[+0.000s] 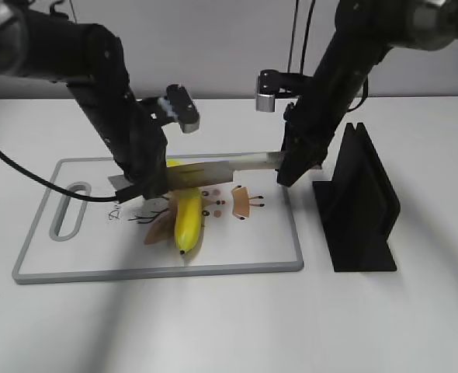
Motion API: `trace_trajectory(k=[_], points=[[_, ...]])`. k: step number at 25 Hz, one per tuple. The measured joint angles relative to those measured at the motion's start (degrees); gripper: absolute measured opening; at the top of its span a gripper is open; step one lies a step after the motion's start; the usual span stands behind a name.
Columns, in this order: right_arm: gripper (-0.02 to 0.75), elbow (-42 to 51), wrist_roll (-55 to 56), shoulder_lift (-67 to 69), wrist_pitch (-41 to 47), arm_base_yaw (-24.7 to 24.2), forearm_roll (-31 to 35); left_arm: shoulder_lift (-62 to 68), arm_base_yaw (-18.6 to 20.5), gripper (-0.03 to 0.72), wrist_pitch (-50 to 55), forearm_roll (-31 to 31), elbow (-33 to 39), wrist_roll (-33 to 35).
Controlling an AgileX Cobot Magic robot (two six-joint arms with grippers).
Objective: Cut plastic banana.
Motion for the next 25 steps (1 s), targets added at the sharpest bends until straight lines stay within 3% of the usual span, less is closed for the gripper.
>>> trace_trajectory(k=[11, 16, 25], points=[[0.237, -0.1, 3.5, 1.9, -0.7, -0.2, -0.9, -0.4, -0.5, 0.002, -3.0, 1.0, 2.1, -3.0], [0.237, 0.7, 4.0, -0.4, -0.9, 0.3, -0.9, -3.0, -1.0, 0.003, -2.2, 4.4, 2.9, -3.9], [0.235, 1.0, 4.8, -16.2, -0.6, 1.0, 0.3, -20.8, -1.2, -0.001, 2.0, 8.5, 3.6, -4.8]])
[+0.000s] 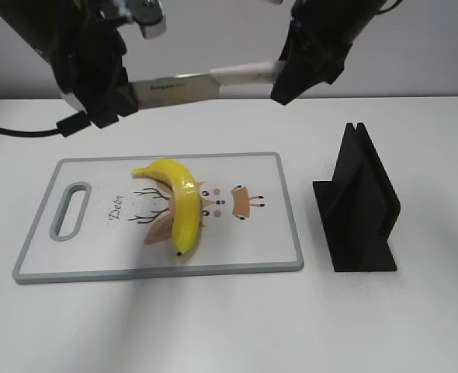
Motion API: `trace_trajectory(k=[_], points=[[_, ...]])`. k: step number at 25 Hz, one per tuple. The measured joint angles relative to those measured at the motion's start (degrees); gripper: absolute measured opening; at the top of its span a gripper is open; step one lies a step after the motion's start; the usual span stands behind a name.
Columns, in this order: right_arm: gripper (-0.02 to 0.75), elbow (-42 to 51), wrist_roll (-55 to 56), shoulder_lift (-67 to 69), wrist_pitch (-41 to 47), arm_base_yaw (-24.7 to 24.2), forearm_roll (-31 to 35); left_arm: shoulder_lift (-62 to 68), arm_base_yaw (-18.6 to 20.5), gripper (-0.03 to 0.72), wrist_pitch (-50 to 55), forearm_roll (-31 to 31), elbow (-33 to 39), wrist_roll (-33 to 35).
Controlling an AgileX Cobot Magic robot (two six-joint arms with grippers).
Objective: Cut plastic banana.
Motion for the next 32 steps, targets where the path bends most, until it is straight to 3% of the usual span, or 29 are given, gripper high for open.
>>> trace_trajectory(k=[8, 10, 12, 14, 15, 17, 20, 24, 28, 32], points=[[0.231, -0.1, 0.0, -5.9, 0.3, 0.0, 0.9, -6.0, -0.2, 0.001, 0.6, -0.5, 0.1, 0.1], [0.231, -0.1, 0.0, -5.9, 1.0, 0.0, 0.9, -6.0, 0.0, 0.043, 0.8, -2.1, 0.2, -0.2], [0.223, 0.0, 0.6, -5.9, 1.8, -0.2, 0.5, -6.2, 0.6, 0.173, 1.0, -3.2, 0.3, -1.1], [0.197, 0.0, 1.0, -6.0, 1.8, -0.8, -0.7, -6.4, 1.2, 0.432, 1.3, -3.1, 0.3, -1.5], [0.196, 0.0, 1.3, -6.0, 1.8, -0.9, -1.1, -6.5, 1.3, 0.515, 1.2, -3.3, 0.3, -1.8], [0.167, 0.0, 2.5, -6.0, 1.4, -1.0, -1.5, -7.0, 1.3, 0.592, 1.5, -3.4, 0.5, -2.1], [0.169, 0.0, 3.5, -6.0, 1.0, -1.4, -2.5, -8.5, 2.1, 0.618, 1.6, -3.3, 0.5, -4.7], [0.169, 0.0, 5.5, -6.1, 1.0, -1.5, -2.8, -11.1, 5.1, 0.620, 0.6, 1.4, 0.5, -17.6], [0.169, 0.0, 16.6, -7.5, 1.0, -1.5, -3.7, -12.8, 9.7, 0.618, 1.2, 10.7, 0.5, -43.3], [0.169, 0.0, 33.8, -9.5, 1.0, -1.5, -5.8, -13.0, 14.5, 0.605, 15.0, 14.9, 0.5, -52.1]])
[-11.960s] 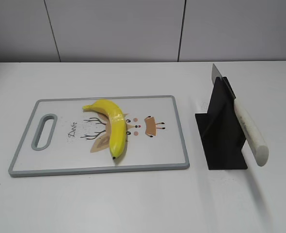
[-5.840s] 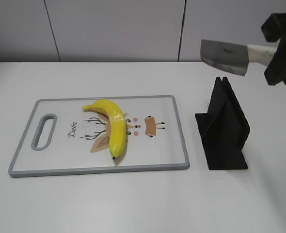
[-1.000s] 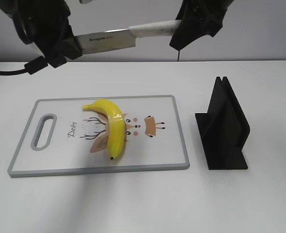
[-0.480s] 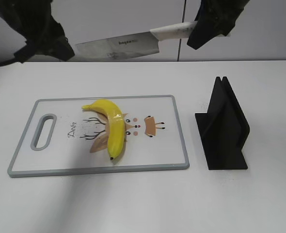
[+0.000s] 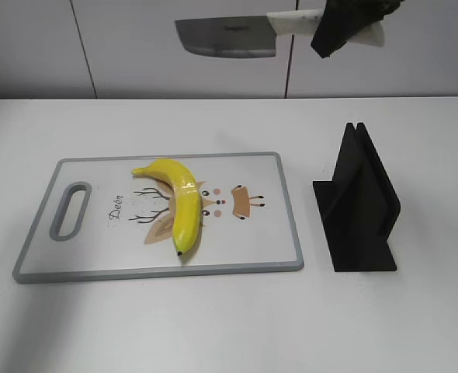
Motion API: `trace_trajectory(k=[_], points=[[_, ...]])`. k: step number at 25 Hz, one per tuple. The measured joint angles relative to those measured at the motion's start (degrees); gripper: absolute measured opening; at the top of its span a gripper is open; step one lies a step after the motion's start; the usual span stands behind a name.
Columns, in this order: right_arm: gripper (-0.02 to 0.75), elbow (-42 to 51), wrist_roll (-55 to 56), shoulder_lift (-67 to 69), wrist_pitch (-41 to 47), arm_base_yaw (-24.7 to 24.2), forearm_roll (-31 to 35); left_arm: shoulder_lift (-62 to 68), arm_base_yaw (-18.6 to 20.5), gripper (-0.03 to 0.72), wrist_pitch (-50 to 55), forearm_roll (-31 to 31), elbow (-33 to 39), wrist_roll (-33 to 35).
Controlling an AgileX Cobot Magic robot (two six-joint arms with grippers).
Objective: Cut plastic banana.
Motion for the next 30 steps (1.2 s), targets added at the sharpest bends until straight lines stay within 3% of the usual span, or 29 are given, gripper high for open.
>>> trace_trajectory(k=[5, 12, 22, 30], points=[[0.169, 0.1, 17.7, -1.8, 0.1, 0.0, -2.0, -1.3, 4.3, 0.592, 4.5, -0.4, 1.3, -1.6], [0.169, 3.5, 30.5, -10.8, -0.3, 0.0, -3.8, -15.2, 4.6, 0.591, 4.8, -2.5, 14.3, -1.6], [0.169, 29.4, 46.8, -29.3, -15.0, 0.0, -13.9, -46.0, 4.6, 0.590, 1.6, -4.1, 35.4, 0.0], [0.169, 45.8, 48.7, -33.0, -22.4, 0.0, -14.3, -69.7, 4.6, 0.589, -1.0, -8.3, 49.4, 0.0]])
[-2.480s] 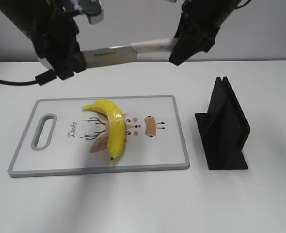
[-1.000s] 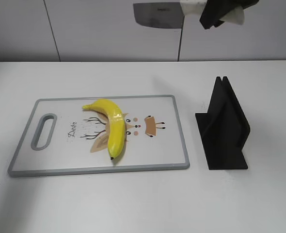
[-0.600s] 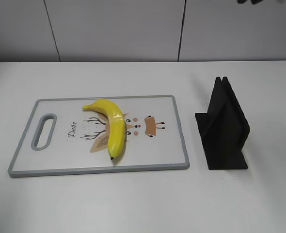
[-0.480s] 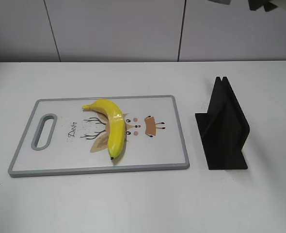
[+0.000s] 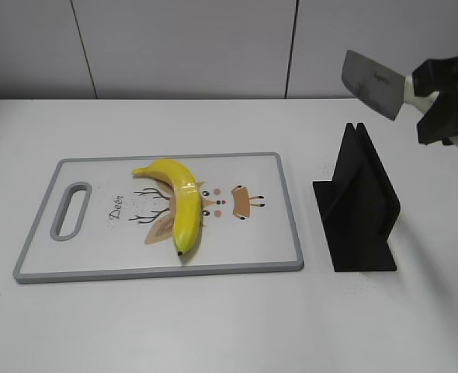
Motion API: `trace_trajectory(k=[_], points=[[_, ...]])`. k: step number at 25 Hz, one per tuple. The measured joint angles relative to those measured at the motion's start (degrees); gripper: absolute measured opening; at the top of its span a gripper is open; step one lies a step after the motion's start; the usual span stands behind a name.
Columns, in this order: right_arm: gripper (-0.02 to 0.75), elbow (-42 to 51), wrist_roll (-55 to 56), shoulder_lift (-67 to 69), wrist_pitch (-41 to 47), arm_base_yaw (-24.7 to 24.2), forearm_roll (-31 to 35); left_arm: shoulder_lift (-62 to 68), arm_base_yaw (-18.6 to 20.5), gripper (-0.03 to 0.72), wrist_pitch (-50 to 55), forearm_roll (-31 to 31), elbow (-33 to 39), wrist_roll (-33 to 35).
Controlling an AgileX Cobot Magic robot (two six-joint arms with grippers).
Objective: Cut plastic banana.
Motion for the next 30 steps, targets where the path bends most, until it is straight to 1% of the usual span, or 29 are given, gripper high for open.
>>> trace_trajectory(k=[4, 11, 16, 23, 30], points=[[0.169, 4.4, 0.1, 0.0, -3.2, 0.0, 0.0, -9.7, 0.0, 0.588, -0.4, -0.2, 4.0, 0.0], [0.169, 7.2, 0.1, 0.0, -6.7, 0.0, -0.4, -18.3, 0.0, 0.588, -1.4, -0.2, 4.3, 0.0], [0.169, 7.4, 0.1, 0.4, -7.1, 0.0, -0.5, -19.0, 0.0, 0.588, -1.5, -0.2, 4.3, 0.0], [0.169, 7.5, 0.1, 5.2, -7.1, 0.0, -0.3, -19.0, 0.0, 0.587, -1.5, -0.2, 4.3, 0.0], [0.169, 7.5, 0.1, 7.0, -5.8, 0.0, 2.6, -19.0, 0.0, 0.587, -1.5, -0.2, 4.3, 0.2]])
